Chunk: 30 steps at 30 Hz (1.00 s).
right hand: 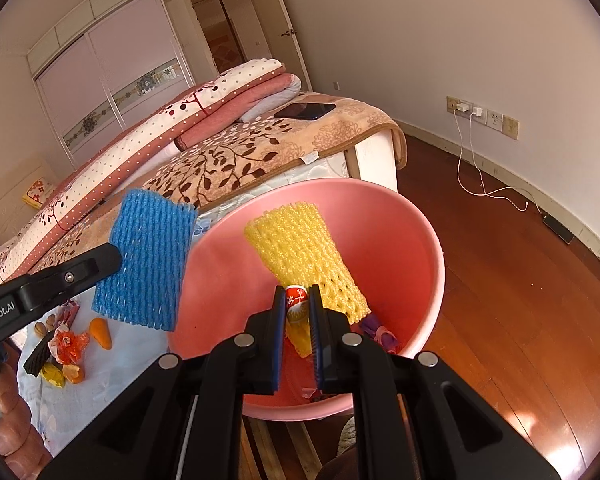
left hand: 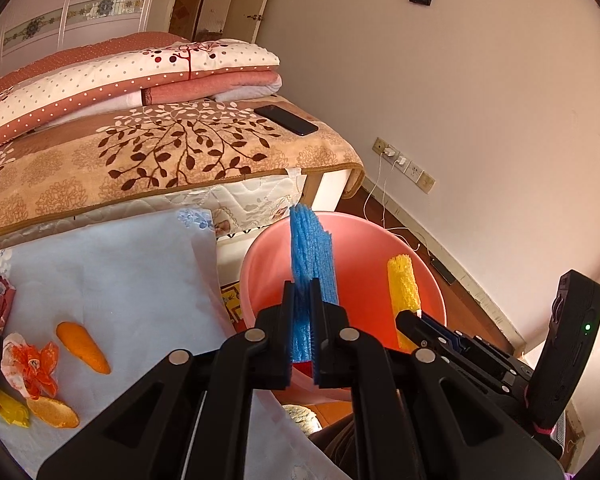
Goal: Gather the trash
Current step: 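Open both grippers over the pink bin to drop the yellow and blue nets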
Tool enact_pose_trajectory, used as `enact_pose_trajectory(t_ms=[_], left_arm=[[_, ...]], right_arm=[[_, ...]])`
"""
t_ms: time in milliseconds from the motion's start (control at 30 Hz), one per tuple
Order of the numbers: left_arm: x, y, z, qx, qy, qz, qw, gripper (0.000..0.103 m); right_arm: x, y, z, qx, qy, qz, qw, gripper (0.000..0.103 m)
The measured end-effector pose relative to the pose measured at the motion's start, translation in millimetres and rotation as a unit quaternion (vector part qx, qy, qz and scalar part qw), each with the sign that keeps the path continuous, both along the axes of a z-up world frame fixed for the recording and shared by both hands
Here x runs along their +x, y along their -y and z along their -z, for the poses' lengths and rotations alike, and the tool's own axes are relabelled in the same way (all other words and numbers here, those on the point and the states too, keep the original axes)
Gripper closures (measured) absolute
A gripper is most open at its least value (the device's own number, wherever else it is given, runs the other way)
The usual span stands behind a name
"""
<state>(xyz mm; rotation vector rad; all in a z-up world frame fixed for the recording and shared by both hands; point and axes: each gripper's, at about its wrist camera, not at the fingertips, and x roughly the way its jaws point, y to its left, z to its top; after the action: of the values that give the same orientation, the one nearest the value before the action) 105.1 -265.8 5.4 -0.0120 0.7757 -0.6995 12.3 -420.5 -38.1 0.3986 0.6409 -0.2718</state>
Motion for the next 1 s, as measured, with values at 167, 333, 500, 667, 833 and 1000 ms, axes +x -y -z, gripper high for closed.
enact_pose_trajectory(t_ms=[167,333,500,667,833,1000], left_arm=[[2,5,6,-0.002,-0.008,0.001,1.0000,0.097],[8,6,11,0.001,-0.030,0.002,0.9995,0.096],[9,2,12,-0.012,-0.042,0.002,0.9990,0.067],[7,-1,9,-0.018,-0.041,0.002,0.9990,0.067],[4,-6,7,-0.018,-0.036,-0.002,0.9992,0.067],[-1,-12,4,-0.020,-0.030,-0.003,0.9993,0.067]], right_arm=[[2,4,4,0.004,-0.003,0.004,1.000,0.093],[3,6,6,0.007,-0.006,0.008,1.000,0.093],[4,6,6,0.005,-0.007,0.010,1.000,0.093],[4,3,4,0.002,-0.005,0.011,1.000,0.093],[2,1,1,0.002,-0.001,0.015,1.000,0.080],[-2,-1,-3,0.000,0.007,0.018,1.000,0.066]])
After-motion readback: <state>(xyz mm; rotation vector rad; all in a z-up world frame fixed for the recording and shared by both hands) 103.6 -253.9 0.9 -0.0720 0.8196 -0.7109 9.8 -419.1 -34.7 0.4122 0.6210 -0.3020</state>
